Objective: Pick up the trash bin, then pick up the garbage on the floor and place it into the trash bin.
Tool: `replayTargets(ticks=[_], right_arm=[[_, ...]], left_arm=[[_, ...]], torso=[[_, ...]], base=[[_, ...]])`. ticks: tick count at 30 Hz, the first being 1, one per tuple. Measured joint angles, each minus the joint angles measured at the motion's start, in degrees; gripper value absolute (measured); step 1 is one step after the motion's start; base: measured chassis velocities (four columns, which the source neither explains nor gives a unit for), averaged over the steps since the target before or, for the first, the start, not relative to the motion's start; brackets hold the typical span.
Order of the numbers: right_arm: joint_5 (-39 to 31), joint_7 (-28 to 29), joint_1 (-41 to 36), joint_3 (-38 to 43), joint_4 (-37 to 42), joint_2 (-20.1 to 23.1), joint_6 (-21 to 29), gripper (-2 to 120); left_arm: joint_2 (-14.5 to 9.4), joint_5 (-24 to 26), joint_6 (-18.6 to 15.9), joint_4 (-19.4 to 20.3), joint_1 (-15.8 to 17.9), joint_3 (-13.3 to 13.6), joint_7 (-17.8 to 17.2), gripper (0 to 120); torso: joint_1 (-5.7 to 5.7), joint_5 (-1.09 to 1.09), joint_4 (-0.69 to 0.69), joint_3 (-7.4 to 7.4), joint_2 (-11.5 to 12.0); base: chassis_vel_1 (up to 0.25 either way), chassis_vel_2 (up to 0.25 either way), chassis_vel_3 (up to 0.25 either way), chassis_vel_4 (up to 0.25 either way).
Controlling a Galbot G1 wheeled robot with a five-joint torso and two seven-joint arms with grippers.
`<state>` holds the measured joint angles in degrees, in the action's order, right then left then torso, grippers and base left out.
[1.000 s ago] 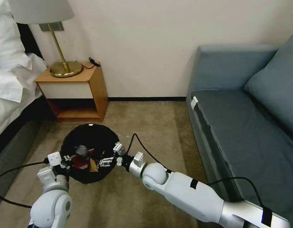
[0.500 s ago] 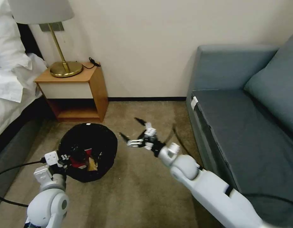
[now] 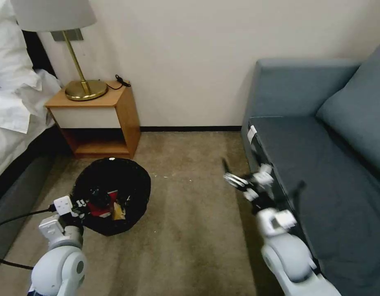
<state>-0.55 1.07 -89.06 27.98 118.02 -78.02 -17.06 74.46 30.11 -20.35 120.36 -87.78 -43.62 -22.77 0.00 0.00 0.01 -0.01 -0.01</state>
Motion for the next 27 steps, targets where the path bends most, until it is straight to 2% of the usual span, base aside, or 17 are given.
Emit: replayTargets(ticks=[4,6,7,9,12,14,15,16,18,19,22,27], right_arm=[[0.4,0.4,-4.5,1.7,1.1,-1.7,-2.0,100],[0.4,1.3,-8.8,2.8,1.8,-3.3,-5.0,100],[0.4,1.3,-8.8,2.8,1.8,-3.3,-5.0,100],[1.1,2.6,-10.3,3.3,1.6,-5.3,-9.0,100],[2.6,2.8,-10.3,3.2,1.9,-6.6,-9.6,100],[4.5,3.2,-9.9,2.5,2.5,-7.8,-9.4,100],[5.0,3.5,-9.9,2.1,2.7,-8.4,-9.2,100],[5.0,3.5,-9.9,2.1,2.7,-8.4,-9.2,100],[5.3,3.8,-9.7,1.5,2.8,-9.2,-9.1,100],[5.3,3.8,-9.7,1.5,2.8,-9.2,-9.1,100],[5.8,4.1,-9.6,1.0,2.8,-9.9,-9.4,100],[6.4,5.1,-9.6,0.6,2.8,-10.5,-9.4,100]], left_arm=[[0.0,0.5,0.1,0.4,-0.1,-0.1,-0.2,3],[0.2,1.1,0.6,0.6,-0.3,-0.3,-0.6,3],[0.2,1.1,0.6,0.6,-0.3,-0.3,-0.6,3],[0.5,2.0,1.2,0.6,-0.8,-0.3,-1.5,3],[1.0,3.2,1.7,0.6,-1.0,-0.2,-2.9,3],[1.6,8.8,1.9,0.4,0.4,-0.3,-8.3,3],[1.8,13.6,1.9,0.2,1.2,-0.6,-11.4,3],[1.8,13.6,1.9,0.2,1.2,-0.6,-11.4,3],[1.9,22.8,1.9,-0.7,2.5,-1.2,-15.9,3],[1.9,22.8,1.9,-0.7,2.5,-1.2,-15.9,3],[1.9,31.9,2.0,-3.2,3.9,-1.7,-21.6,3],[2.0,35.1,2.0,-6.0,4.6,-1.6,-26.3,3]], torso=[[0.00,-0.01,0.00,0.00,0.0],[0.00,-0.01,0.00,0.00,0.0],[0.00,-0.01,0.00,0.00,0.0],[0.00,-0.01,-0.02,0.00,0.0],[0.00,0.00,-0.02,0.00,0.0],[0.00,0.00,-0.02,0.00,0.0],[0.00,0.00,-0.02,0.01,0.0],[0.00,0.00,-0.02,0.01,0.0],[0.00,-0.01,-0.02,0.01,0.0],[0.00,-0.01,-0.02,0.01,0.0],[0.00,0.00,-0.02,0.01,0.0],[0.00,-0.01,-0.01,0.01,0.0]], base=[[0.000,0.000,0.000,0.000],[0.000,0.000,0.000,0.000],[0.000,0.000,0.000,0.000],[0.000,0.000,0.000,0.000],[0.000,0.000,0.000,0.000],[0.000,0.000,0.000,0.000],[0.000,0.000,0.000,0.000],[0.000,0.000,0.000,0.000],[0.000,0.000,0.000,0.000],[0.000,0.000,0.000,0.000],[0.000,0.000,0.000,0.000],[0.000,0.000,0.000,0.000]])
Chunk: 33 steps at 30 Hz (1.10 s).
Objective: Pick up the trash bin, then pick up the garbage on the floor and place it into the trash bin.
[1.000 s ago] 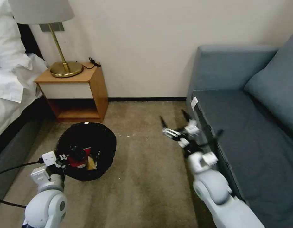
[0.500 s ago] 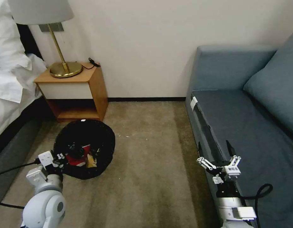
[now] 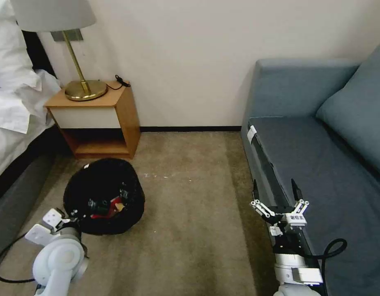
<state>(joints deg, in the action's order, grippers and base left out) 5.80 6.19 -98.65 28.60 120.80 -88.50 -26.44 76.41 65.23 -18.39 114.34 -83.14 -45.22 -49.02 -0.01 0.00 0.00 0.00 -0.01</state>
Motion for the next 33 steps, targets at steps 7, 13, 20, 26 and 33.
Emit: replayTargets(ticks=[7,13,20,26,33], right_arm=[[1.0,0.8,-0.3,0.0,-0.7,-0.3,-0.7,100],[1.7,0.8,-0.5,-0.3,-0.9,-0.5,-0.8,100],[2.3,0.8,0.3,-1.1,-1.2,-1.0,-0.4,100],[0.4,-0.1,-0.3,-1.5,-1.3,-0.8,1.2,100],[0.7,4.6,-1.0,-2.9,-1.7,-1.2,3.5,100]], left_arm=[[0.0,-0.3,-0.9,-3.5,0.6,0.7,-4.2,10],[-0.1,-3.7,-1.0,-1.8,-0.5,1.3,-3.8,32],[-1.2,-20.1,10.2,3.8,-6.2,1.6,14.6,60],[-3.2,-32.5,25.2,5.2,-9.2,2.2,41.2,84],[-1.3,-42.2,39.4,3.3,-10.6,3.0,54.8,99]], torso=[[0.00,0.02,0.00,0.00,0.0],[0.00,-0.01,0.01,0.00,0.0],[0.01,0.00,-0.01,0.00,0.0],[0.00,0.02,0.01,0.00,0.0],[0.01,0.00,0.01,0.00,0.0]], base=[[0.000,0.000,0.000,0.000],[0.000,0.000,0.000,0.000],[0.000,0.000,0.000,0.000],[0.000,0.000,0.000,0.000],[0.000,0.000,0.000,0.000]])
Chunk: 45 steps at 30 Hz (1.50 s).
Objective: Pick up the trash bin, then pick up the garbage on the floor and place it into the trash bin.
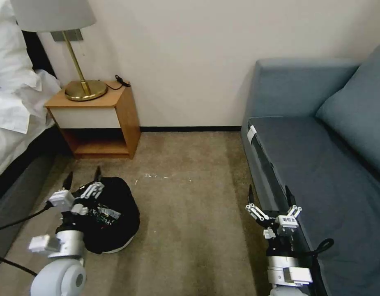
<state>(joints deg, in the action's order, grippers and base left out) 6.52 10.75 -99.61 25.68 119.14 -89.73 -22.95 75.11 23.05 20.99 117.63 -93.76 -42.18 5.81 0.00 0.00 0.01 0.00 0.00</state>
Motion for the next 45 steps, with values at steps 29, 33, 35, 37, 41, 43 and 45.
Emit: replayTargets(ticks=[29,33,35,37,41,43,45], right_arm=[[-0.8,-11.4,7.5,1.6,-0.6,3.3,-5.0,100],[-0.8,-11.3,7.5,1.6,-0.6,3.3,-4.9,100],[-0.8,-11.3,7.5,1.6,-0.6,3.3,-4.9,100],[-0.8,-11.3,7.5,1.6,-0.6,3.3,-4.9,100],[-0.8,-11.3,7.4,1.6,-0.6,3.3,-4.9,100],[-0.8,-11.3,7.4,1.6,-0.6,3.3,-4.9,100],[-0.8,-11.3,7.4,1.6,-0.5,3.3,-4.9,100]], left_arm=[[2.2,-3.0,-0.6,4.2,-6.7,0.3,-2.0,100],[2.1,-3.0,-0.6,4.2,-6.7,0.3,-2.0,100],[2.1,-3.0,-0.6,4.2,-6.7,0.3,-2.0,100],[2.1,-3.0,-0.6,4.2,-6.7,0.3,-2.1,100],[2.1,-3.0,-0.7,4.2,-6.6,0.3,-2.1,100],[2.1,-3.0,-0.7,4.2,-6.6,0.3,-2.1,100],[2.1,-2.9,-0.7,4.2,-6.6,0.3,-2.1,100]], torso=[[0.00,0.00,-0.01,0.00,0.0],[0.00,0.00,-0.01,0.00,0.0],[0.00,0.00,-0.01,0.00,0.0],[0.00,0.00,-0.01,0.00,0.0],[0.00,0.00,-0.01,0.00,0.0],[0.00,0.00,-0.01,0.00,0.0],[0.00,0.00,-0.01,0.00,0.0]], base=[[0.000,0.000,0.000,0.000],[0.000,0.000,0.000,0.000],[0.000,0.000,0.000,0.000],[0.000,0.000,0.000,0.000],[0.000,0.000,0.000,0.000],[0.000,0.000,0.000,0.000],[0.000,0.000,0.000,0.000]])
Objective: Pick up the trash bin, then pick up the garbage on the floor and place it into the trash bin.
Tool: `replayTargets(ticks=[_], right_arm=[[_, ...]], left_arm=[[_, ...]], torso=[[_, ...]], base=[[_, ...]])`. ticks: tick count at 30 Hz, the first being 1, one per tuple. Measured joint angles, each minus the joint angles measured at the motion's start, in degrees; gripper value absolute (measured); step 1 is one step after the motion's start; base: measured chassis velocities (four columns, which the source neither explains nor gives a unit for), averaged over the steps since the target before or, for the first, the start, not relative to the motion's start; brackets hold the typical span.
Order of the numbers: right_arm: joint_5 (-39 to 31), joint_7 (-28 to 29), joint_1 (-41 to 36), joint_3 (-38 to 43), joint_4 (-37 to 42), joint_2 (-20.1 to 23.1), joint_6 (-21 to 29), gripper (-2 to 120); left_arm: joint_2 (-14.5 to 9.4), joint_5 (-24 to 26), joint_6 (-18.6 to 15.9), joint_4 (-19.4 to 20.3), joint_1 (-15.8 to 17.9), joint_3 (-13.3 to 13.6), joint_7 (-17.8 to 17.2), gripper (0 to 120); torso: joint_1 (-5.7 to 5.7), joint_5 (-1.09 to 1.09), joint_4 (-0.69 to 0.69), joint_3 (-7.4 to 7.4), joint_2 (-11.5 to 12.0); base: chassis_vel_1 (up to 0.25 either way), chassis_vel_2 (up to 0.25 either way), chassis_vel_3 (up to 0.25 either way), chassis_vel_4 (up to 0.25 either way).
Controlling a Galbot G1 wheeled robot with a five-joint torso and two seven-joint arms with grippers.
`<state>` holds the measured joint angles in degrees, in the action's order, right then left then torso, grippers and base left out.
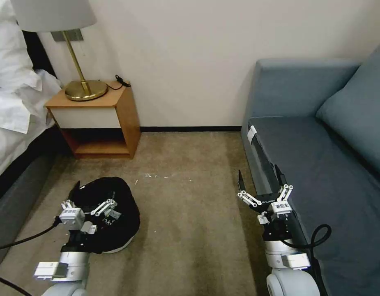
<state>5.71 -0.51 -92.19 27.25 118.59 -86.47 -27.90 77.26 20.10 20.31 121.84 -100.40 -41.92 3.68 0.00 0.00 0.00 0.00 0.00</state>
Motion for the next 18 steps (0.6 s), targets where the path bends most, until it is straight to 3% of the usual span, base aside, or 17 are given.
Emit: replayTargets(ticks=[18], right_arm=[[0.0,0.1,0.0,0.0,0.0,0.0,0.0,100]], left_arm=[[0.0,0.0,0.0,0.0,0.0,0.0,-0.1,100]], torso=[[0.00,0.00,0.00,0.00,0.0]], base=[[0.002,-0.001,-0.002,0.003]])
